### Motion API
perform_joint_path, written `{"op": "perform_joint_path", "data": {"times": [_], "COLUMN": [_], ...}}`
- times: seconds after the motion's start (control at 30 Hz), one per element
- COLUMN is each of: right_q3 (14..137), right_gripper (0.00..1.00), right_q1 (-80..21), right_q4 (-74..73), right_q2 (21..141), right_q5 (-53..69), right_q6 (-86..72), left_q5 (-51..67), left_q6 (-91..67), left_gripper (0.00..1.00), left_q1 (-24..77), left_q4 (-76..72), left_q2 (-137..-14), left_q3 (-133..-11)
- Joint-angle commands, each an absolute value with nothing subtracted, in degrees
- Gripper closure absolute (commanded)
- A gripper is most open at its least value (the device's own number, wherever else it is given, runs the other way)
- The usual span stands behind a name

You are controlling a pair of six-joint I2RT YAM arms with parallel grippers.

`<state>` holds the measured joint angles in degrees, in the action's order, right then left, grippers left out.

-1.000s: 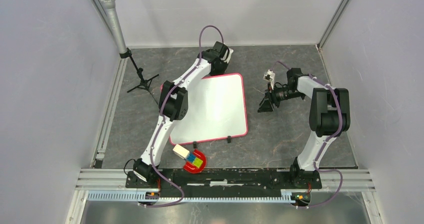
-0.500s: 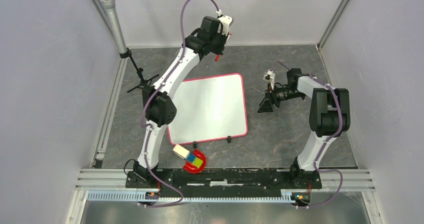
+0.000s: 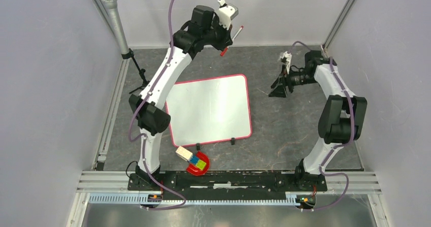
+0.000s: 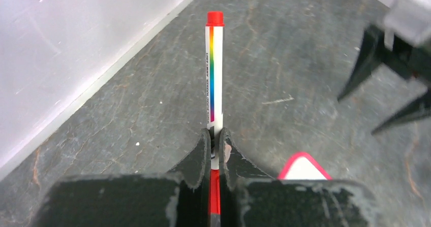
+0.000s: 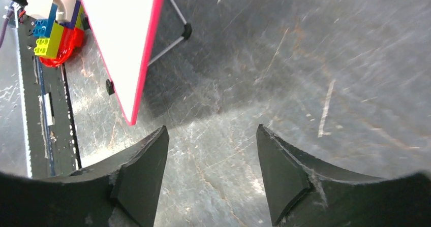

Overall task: Write a sentence on the whiteboard
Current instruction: Open the whiteboard marker at the center of the board.

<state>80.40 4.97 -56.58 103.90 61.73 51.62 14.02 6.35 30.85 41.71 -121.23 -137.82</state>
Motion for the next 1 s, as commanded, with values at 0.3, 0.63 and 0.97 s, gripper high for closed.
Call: {"op": "perform_joint_path", "data": {"times": [0.3, 0.63, 0.97], "right_q3": [90.1, 68.7, 61.7], "right_gripper": [0.17, 0.13, 0.13], "right_q1": [5.6, -2.0, -6.1], "right_q4": [-71.4, -15.5, -0.5], "right_q2": [86.2, 69.2, 68.9], "right_q5": [72.4, 73.9, 67.5], "right_q6": [52.2, -2.6, -18.9], "left_q5": [23.9, 30.2, 33.9], "left_q6": [22.3, 21.1, 19.3], "left_gripper": [0.98, 0.98, 0.98], "left_q1": [39.3, 41.7, 42.3], "left_q4": [52.4, 49.1, 46.8], "left_q2": [-100.1, -93.8, -91.5], "left_q3": [-118.5, -107.2, -103.9]}}
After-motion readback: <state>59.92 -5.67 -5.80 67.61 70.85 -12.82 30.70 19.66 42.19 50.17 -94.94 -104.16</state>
